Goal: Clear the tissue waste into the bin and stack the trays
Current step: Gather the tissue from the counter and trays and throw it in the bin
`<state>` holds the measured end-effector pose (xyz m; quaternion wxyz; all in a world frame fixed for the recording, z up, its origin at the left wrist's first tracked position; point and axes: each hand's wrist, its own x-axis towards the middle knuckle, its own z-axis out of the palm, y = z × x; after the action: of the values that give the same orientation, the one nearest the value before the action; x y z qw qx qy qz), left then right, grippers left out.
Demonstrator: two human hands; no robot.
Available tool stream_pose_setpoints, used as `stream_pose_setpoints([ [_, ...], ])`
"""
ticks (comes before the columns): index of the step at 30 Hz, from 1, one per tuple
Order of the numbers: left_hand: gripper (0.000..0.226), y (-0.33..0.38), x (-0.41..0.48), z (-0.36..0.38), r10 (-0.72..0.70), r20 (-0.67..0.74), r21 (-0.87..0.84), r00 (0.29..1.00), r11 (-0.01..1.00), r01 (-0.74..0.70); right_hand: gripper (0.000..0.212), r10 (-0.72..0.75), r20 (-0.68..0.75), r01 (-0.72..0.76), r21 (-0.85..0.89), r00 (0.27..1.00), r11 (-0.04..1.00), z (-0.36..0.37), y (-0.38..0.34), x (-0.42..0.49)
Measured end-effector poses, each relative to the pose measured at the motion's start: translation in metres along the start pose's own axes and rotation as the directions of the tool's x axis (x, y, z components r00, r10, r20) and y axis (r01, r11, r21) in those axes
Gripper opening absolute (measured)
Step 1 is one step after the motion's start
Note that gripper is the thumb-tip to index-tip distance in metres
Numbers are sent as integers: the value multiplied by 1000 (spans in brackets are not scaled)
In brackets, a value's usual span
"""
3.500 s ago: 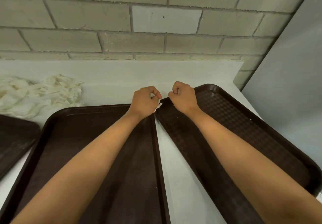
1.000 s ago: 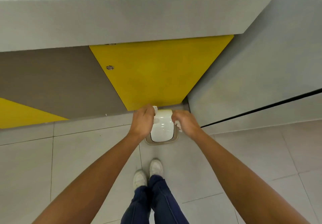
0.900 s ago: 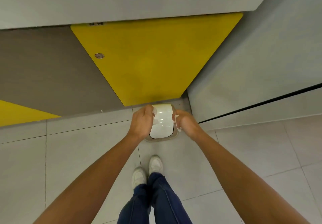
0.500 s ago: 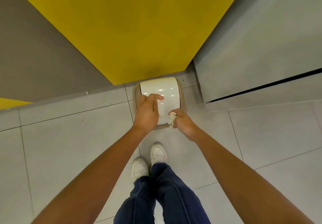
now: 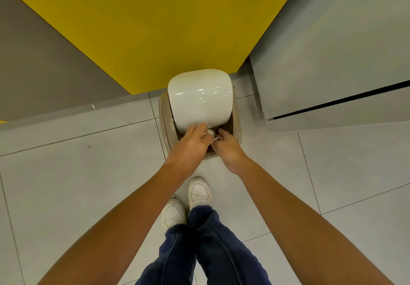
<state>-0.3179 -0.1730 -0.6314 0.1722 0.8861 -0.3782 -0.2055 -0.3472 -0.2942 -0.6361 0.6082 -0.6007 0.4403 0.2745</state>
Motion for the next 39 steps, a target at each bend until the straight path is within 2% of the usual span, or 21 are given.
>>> stream_pose_setpoints([
  [3, 43, -3, 7, 3, 28, 59, 136, 998, 990, -36, 63, 6, 16, -6, -22, 1000, 1000, 0, 7, 4],
  [7, 46, -4, 11, 4, 77, 123, 212, 989, 972, -102, 64, -8, 27, 10, -50, 1000, 999, 3, 12, 5],
  [13, 47, -10, 9, 15, 70, 86, 290, 994, 952, -92, 63, -34, 15, 35, -72, 999, 997, 0, 6, -5],
  [18, 49, -7, -1, 0, 12, 43, 224, 999, 974, -21, 62, -65, -6, 64, -130, 998, 989, 0, -6, -22],
  [24, 54, 1, -23, -39, -116, -19, 24, 993, 993, 117, 59, -75, 1, 74, -171, 997, 983, 2, -31, -59],
  [27, 35, 15, -33, -79, -193, -70, -89, 979, 978, 187, 55, -97, 1, 94, -213, 995, 972, 6, -51, -87],
  [31, 34, 31, -47, -141, -300, -127, -146, 945, 948, 281, 49, -150, 4, 146, -265, 989, 953, 12, -90, -135],
  [39, 28, 69, -86, -283, -356, -324, -301, 876, 917, 262, 36, -365, -6, 337, -371, 931, 866, 19, -191, -252],
])
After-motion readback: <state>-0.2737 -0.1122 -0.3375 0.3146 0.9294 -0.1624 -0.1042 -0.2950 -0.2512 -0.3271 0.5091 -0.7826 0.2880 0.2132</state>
